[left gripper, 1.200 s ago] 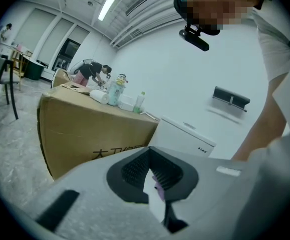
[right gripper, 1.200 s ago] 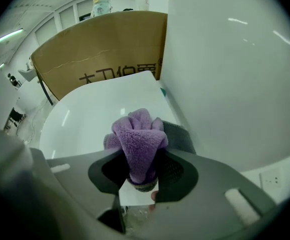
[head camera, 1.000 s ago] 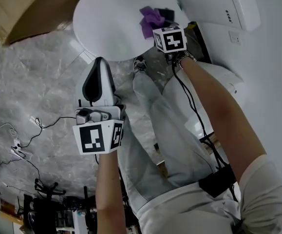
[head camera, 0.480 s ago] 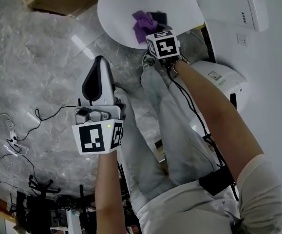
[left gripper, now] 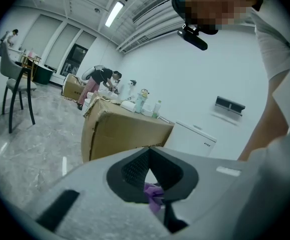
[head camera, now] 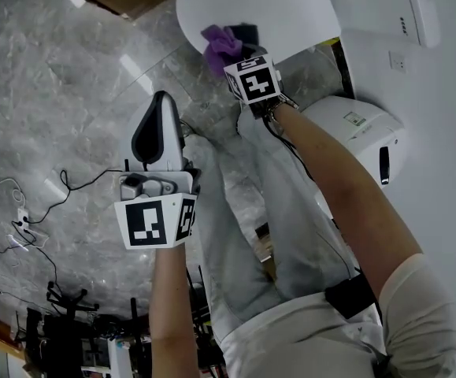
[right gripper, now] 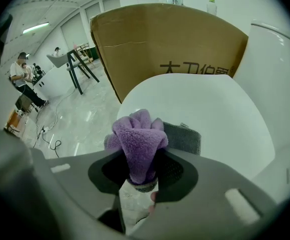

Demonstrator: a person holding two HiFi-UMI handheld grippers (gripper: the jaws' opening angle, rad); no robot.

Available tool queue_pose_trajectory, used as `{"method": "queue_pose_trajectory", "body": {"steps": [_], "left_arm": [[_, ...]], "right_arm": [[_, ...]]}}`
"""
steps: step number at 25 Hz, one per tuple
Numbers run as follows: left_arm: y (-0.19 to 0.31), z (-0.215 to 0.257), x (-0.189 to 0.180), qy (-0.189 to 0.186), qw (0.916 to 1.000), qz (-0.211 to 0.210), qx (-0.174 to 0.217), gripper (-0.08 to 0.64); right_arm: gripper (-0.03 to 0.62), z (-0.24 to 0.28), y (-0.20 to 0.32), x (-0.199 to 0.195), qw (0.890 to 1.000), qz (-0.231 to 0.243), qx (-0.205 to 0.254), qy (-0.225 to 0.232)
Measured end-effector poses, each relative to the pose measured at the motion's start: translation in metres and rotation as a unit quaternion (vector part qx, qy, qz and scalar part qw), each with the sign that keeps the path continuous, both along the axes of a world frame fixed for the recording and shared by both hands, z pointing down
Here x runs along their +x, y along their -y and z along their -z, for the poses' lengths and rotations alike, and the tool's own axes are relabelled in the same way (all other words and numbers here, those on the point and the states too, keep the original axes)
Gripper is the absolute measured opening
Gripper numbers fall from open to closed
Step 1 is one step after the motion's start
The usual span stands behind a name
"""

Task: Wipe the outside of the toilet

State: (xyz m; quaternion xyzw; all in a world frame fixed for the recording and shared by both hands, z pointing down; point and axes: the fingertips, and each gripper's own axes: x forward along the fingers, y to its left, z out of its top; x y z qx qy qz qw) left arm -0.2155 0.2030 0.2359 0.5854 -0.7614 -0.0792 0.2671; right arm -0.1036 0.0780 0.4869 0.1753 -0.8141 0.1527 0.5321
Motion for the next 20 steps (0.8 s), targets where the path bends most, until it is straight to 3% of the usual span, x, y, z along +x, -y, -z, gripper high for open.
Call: {"method": "queue_pose_trajectory", "body": {"steps": [5, 10, 12, 15, 20], "left_arm": [[0.015, -0.006, 0.013, 0.0, 1.0, 0.003, -0.005, 0.006], [0.059, -0.009, 0.053, -0.008, 0.9999, -0.012, -0.008, 0.006], [0.08, -0.004, 0.071, -0.007, 0.9997, -0.023, -0.007, 0.006], [0.113, 0.003, 0.099, -0.007, 0.9992, -0.04, -0.001, 0.006], [0.161, 0.011, 0.131, -0.003, 0.9987, -0.051, 0.007, 0.006]], "right_arm": [[0.133, -0.001, -0.019, -0.008, 0.999, 0.03, -0.021, 0.025], [0.135, 0.003, -0.036, 0.002, 0.99, 0.125, -0.064, 0.02], [0.136, 0.008, -0.032, 0.014, 0.988, 0.137, -0.071, 0.025], [0.137, 0.016, 0.006, 0.047, 0.991, 0.118, -0.045, 0.034], [0.137, 0.026, 0.116, 0.116, 0.998, 0.048, 0.025, 0.021]]}}
